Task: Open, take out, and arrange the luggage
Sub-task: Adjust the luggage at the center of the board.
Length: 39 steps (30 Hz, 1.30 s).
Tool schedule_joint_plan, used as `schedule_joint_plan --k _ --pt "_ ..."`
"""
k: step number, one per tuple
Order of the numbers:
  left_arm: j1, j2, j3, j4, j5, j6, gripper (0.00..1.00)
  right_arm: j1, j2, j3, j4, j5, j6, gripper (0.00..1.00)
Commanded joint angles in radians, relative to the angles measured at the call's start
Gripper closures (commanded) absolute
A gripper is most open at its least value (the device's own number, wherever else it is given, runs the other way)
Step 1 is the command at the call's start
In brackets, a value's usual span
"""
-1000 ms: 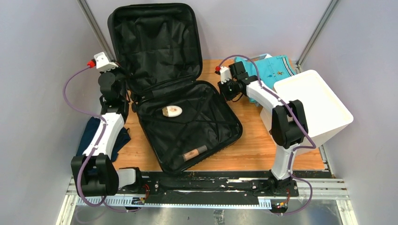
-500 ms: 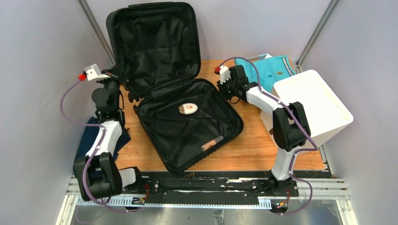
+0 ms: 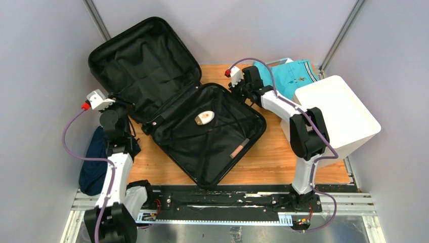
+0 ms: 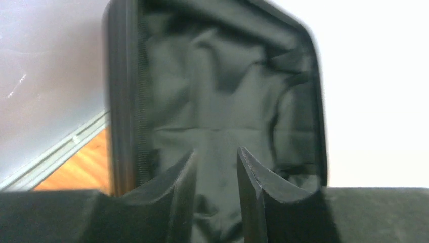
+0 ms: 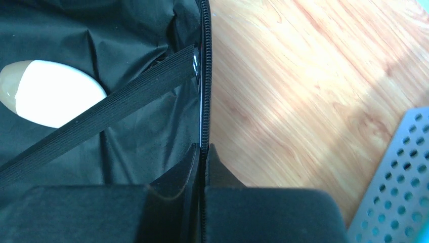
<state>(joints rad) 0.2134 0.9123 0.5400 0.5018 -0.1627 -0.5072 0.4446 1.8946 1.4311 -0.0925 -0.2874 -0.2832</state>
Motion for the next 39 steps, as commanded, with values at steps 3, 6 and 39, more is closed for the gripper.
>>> schedule_joint_plan --k 3,6,39 --pt "-0.022 -0.171 0.034 -0.129 -0.035 -0.041 0.46 0.072 0.068 0.045 -0.071 -0.11 -0.02 1.0" --pt "-0.022 -0.225 0.051 -0.247 -0.038 -0.035 0.42 0.072 0.062 0.041 -0.086 -0.11 -0.033 1.0" --pt "-0.541 0.51 0.702 -1.006 0.429 0.568 0.39 -0.004 -0.017 0.228 -0.43 -0.376 -0.132 0.44"
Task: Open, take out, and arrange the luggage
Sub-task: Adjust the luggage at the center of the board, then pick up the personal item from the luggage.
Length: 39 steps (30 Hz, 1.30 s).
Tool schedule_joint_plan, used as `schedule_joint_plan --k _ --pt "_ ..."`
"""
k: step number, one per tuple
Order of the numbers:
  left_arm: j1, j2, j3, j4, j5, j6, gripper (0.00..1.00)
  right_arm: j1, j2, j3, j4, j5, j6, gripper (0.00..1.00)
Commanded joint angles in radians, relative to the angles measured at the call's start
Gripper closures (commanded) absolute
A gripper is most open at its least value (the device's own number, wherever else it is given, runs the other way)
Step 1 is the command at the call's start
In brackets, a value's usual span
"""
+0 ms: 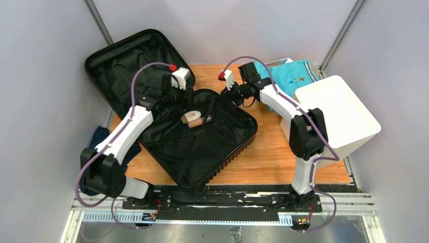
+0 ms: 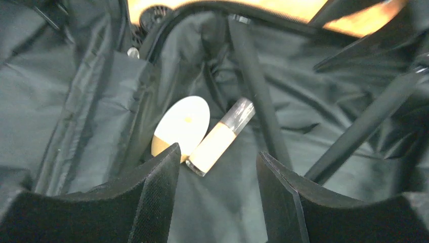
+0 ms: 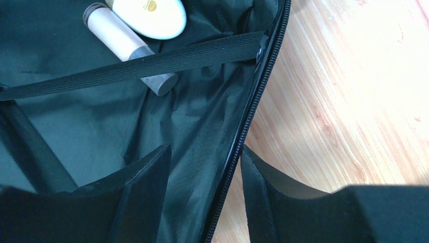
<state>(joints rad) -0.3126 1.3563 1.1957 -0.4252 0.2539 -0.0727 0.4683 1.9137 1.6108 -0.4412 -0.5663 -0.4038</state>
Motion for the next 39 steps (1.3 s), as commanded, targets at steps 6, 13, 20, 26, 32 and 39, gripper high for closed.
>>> schedule_joint_plan --k 6,13,20,26,32,39 --pt "-0.034 0.222 0.107 -0.128 -0.006 0.21 0.38 -0.086 -0.056 0.091 -0.148 -0.235 0.014 0.44" --pt "-0.077 0.412 0.175 -0.197 -0.099 0.293 0.35 -0.169 -0.113 0.084 -0.223 -0.325 0.007 0.44" --pt "-0.086 0.53 0.228 -0.208 -0.179 0.333 0.29 -0.218 -0.158 0.06 -0.252 -0.339 0.002 0.44" --pt "-0.086 0.591 0.246 -0.21 -0.165 0.347 0.35 -0.224 -0.188 0.023 -0.253 -0.331 -0.001 0.44" --pt "-0.085 0.611 0.22 -0.209 -0.172 0.319 0.42 -0.238 -0.207 0.01 -0.264 -0.335 -0.01 0.44" --pt "-0.085 0.519 0.194 -0.189 -0.028 0.264 0.39 -0.257 -0.234 0.021 -0.331 -0.379 -0.064 0.44"
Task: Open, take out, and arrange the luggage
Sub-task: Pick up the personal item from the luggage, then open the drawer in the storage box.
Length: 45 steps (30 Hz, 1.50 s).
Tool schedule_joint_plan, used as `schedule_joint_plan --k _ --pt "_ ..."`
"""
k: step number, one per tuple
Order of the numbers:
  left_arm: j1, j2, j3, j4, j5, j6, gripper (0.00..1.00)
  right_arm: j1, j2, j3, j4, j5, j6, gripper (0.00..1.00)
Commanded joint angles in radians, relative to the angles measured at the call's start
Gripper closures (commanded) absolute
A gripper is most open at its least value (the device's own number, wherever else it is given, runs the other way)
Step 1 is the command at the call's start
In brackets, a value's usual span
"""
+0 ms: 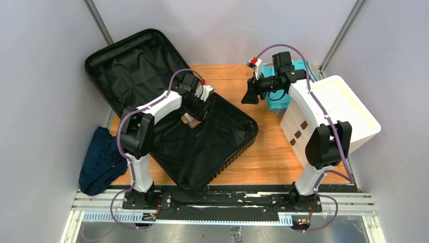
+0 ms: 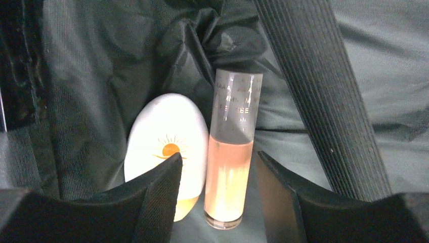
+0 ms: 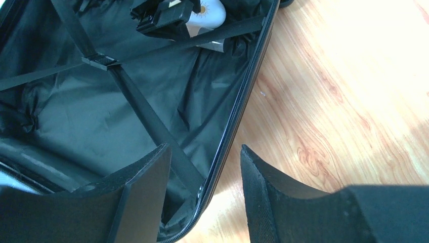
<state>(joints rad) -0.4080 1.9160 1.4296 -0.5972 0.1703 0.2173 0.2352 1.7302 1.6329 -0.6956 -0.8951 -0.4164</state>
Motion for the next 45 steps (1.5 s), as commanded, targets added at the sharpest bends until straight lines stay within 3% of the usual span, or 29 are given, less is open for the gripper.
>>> schedule_joint_plan --k 1,8,13,15,19,21,23,27,31,34,36,45 --pt "0.01 -0.056 -0.048 -0.01 0.076 -0.031 0.37 -0.026 -0.055 -0.002 -0.086 -0.05 -0.059 0.44" --pt "0.009 -0.026 -0.069 -0.001 0.142 -0.057 0.32 -0.044 -0.077 -0.01 -0.106 -0.048 -0.079 0.44" --pt "0.009 0.012 -0.107 0.022 0.05 -0.058 0.33 -0.051 -0.086 -0.005 -0.125 -0.048 -0.094 0.44" --pt "0.009 0.013 -0.122 0.036 0.016 -0.067 0.4 -0.053 -0.09 0.001 -0.141 -0.05 -0.109 0.44" --pt "0.009 -0.018 -0.152 0.066 0.003 -0.093 0.67 -0.057 -0.094 0.038 -0.209 -0.066 -0.186 0.44" --pt "0.009 -0.042 -0.153 0.067 0.007 -0.106 0.85 -0.057 -0.098 0.067 -0.262 -0.071 -0.249 0.44" --pt "0.009 -0.073 -0.15 0.066 0.016 -0.124 0.94 -0.057 -0.1 0.1 -0.321 -0.069 -0.319 0.43" --pt "0.009 -0.175 -0.15 0.076 0.047 -0.153 1.0 -0.057 -0.1 0.163 -0.491 -0.069 -0.53 0.43" --pt "0.009 -0.279 -0.179 0.089 0.059 -0.193 1.0 -0.057 -0.122 0.199 -0.722 -0.045 -0.933 0.44" --pt "0.009 -0.33 -0.219 0.09 0.059 -0.211 1.0 -0.055 -0.159 0.171 -0.9 0.062 -1.312 0.43" --pt "0.009 -0.355 -0.25 0.091 0.055 -0.213 1.0 -0.04 -0.194 0.126 -0.909 0.187 -1.401 0.4" --pt "0.011 -0.459 -0.364 0.165 0.058 -0.265 1.0 0.119 -0.288 -0.105 -0.91 0.732 -1.422 0.41"
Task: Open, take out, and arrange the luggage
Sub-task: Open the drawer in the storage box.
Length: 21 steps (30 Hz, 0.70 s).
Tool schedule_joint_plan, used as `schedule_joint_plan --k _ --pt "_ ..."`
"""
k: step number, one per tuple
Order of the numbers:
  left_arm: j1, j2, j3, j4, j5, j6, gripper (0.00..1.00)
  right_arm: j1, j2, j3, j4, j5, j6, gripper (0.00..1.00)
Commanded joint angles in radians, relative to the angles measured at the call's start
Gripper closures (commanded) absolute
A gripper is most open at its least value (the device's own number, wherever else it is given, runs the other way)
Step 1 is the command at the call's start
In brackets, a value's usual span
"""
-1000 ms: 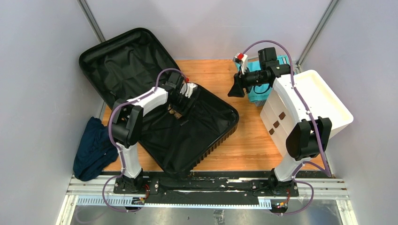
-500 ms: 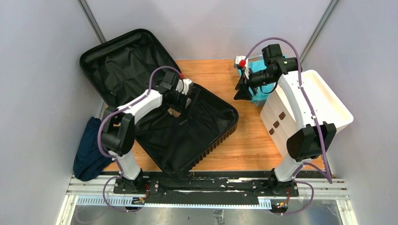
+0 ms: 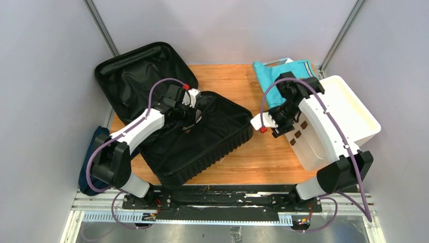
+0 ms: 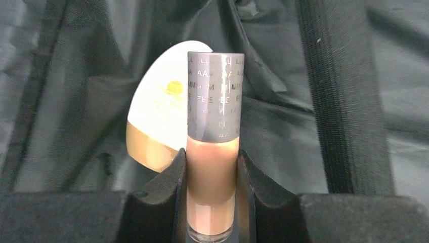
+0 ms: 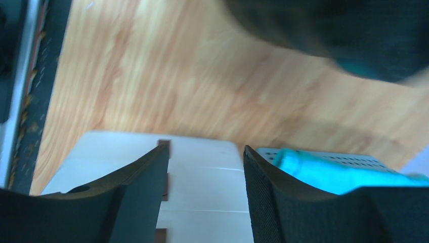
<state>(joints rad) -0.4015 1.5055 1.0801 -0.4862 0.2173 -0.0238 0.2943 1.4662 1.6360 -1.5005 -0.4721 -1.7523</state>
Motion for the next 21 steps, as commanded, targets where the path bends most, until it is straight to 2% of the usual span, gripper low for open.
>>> schedule_joint_plan --k 1,8,16,21 --pt "0.004 -0.051 -0.015 0.057 0.01 -0.023 1.0 0.069 -0.029 -0.132 -0.104 0.346 -0.085 0.41" --pt "0.004 -0.057 -0.038 0.072 0.024 -0.015 1.0 0.089 0.023 -0.219 -0.078 0.611 -0.023 0.47" --pt "0.006 -0.061 -0.057 0.082 0.027 -0.007 1.0 0.087 -0.013 -0.415 0.086 0.727 -0.082 0.47" --pt "0.007 -0.06 -0.062 0.08 0.028 -0.004 1.0 0.078 -0.012 -0.461 0.137 0.771 -0.106 0.48"
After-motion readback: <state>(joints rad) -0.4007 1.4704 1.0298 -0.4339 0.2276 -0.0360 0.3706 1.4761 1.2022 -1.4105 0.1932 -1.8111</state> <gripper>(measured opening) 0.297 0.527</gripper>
